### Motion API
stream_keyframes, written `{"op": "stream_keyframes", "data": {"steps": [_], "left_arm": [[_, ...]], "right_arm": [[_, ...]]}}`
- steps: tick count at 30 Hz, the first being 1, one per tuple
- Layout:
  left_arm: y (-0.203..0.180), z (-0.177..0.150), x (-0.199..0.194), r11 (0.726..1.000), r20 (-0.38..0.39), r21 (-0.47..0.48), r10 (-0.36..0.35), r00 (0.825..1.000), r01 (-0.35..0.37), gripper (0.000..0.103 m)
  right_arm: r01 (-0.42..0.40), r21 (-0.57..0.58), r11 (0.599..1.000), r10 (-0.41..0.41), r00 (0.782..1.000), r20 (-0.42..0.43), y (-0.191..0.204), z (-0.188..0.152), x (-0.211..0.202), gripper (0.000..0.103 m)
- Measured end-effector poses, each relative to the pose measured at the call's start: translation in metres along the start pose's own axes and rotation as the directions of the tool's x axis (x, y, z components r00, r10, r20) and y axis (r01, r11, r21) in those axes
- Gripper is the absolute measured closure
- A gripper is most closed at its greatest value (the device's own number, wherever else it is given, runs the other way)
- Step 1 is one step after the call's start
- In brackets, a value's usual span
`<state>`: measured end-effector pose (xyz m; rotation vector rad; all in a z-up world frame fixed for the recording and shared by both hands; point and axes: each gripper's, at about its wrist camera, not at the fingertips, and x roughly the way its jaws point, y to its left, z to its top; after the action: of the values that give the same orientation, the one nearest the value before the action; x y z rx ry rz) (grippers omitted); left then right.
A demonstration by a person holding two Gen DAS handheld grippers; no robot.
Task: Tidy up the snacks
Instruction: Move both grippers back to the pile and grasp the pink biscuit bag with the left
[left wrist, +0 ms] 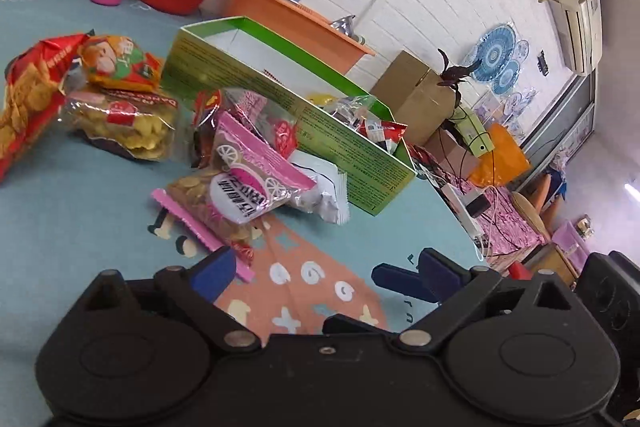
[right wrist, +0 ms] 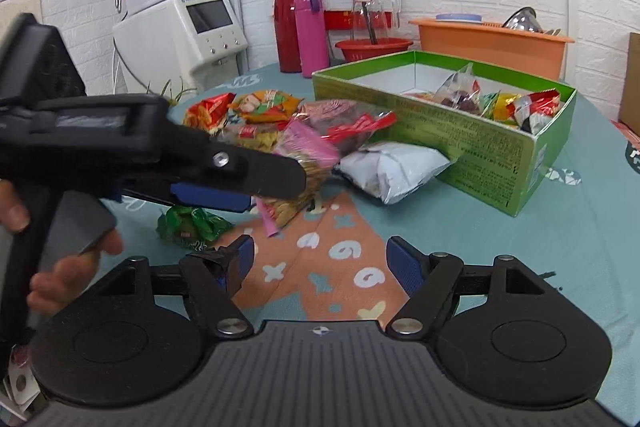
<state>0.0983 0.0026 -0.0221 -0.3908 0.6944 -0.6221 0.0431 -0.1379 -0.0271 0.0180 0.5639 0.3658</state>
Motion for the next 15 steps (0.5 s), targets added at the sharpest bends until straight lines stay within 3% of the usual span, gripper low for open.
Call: {"op": "stream_keyframes", "data": {"steps": [3, 6, 9, 13, 15], "left_arm": [[0.009, 0.014, -0.005, 0.996, 0.080, -0.007, 0.089, 0.993, -0.089, 0.000], [0.024, 0.034, -0.001, 0.993, 0.113, -0.036, 0.119, 0.986, -0.116, 0.000], [0.033, 0.048, 0.014, 0.993, 0.094, 0.000, 0.120, 0.988, -0.120, 0.000], [0.044, 0.054, 0.038, 0.996, -0.008, 0.031, 0.080, 0.997, -0.079, 0.000], [0.046, 0.049, 0.045, 0.998, -0.072, 0.013, 0.058, 0.996, -0.057, 0.024]], "right_arm": [[-0.002, -0.008, 1.000, 0.002, 1.000, -0.014, 0.002, -0.001, 0.001, 0.000], [-0.002, -0.004, 1.000, 0.002, 1.000, -0.007, 0.004, 0.000, 0.001, 0.000], [-0.010, 0.005, 1.000, 0.010, 1.000, -0.013, 0.005, 0.003, 0.005, 0.000], [-0.016, 0.008, 1.000, 0.017, 1.000, -0.016, 0.009, 0.008, 0.013, 0.000], [-0.019, 0.014, 1.000, 0.019, 1.000, -0.015, 0.009, 0.009, 0.015, 0.000]]}}
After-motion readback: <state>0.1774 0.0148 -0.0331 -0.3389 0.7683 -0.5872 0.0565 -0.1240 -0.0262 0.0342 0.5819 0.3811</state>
